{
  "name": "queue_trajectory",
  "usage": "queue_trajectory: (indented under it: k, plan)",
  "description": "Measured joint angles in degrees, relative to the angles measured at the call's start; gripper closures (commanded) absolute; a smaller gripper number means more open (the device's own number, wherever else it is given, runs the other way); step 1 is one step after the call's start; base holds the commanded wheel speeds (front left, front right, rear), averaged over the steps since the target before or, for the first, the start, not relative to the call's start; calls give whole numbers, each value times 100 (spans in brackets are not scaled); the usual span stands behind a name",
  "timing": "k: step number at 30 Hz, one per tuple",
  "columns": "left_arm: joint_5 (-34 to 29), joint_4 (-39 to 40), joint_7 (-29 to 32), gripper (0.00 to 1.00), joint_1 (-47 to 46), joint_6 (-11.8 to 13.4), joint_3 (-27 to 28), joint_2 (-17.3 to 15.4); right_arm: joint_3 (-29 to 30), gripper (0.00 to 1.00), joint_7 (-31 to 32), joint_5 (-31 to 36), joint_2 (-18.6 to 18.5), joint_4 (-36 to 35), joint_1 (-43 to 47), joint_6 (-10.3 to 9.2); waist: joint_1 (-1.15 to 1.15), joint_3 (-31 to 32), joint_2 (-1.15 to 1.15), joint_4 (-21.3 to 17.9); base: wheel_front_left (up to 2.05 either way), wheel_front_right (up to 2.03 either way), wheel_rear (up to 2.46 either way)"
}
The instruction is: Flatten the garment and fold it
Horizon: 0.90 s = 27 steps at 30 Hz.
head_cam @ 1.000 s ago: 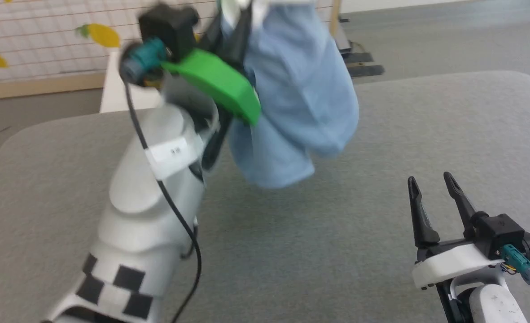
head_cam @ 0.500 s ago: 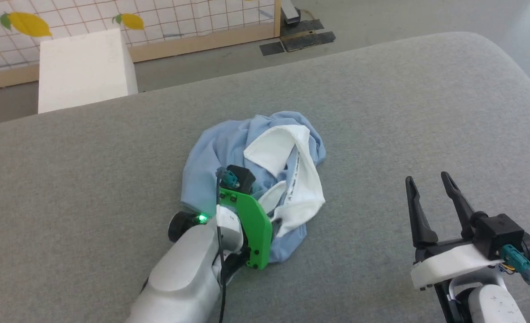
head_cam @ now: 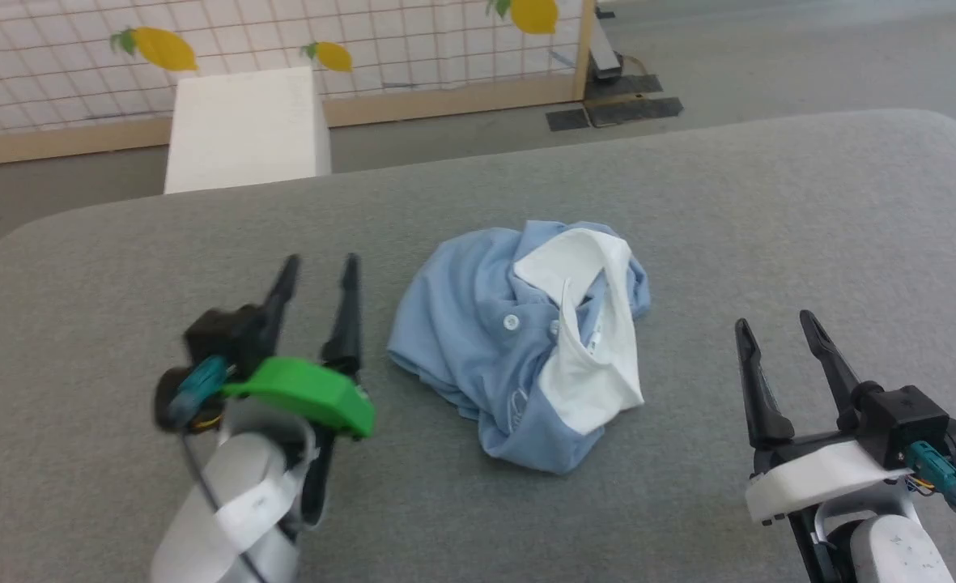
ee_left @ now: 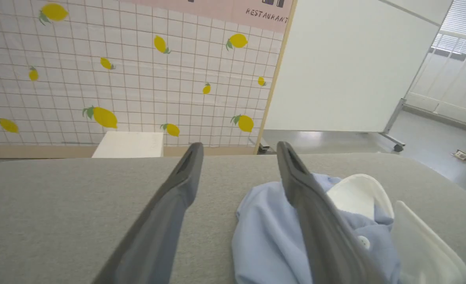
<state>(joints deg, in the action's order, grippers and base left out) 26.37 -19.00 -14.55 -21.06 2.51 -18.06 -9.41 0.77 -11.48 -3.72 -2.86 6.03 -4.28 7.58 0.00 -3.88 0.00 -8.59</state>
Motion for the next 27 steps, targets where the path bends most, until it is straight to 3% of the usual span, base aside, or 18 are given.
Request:
queue_trajectory:
  k: [5,16,21,27]
  plan:
    - [-447,845,-24,0,836,48,714,-73,29,0,81,24,-1,-90,60,0,0,109,0,259,0,0,0]
    - [-1136,1461,-24,0,1914,-397,1443,337,167,0,326,-64,0,-99,176,0,0,242,0,715,0,0,0]
    - [-1315,1591,-24,0,1897,-549,1529,514,199,0,1044,-142,-2,360,-405,0,0,113,0,864,0,0,0]
    - [-1403,1683,-24,0,1676,-658,1510,604,80,0,2243,-254,-147,1522,-1859,0,0,-211,0,1027,0,0,0]
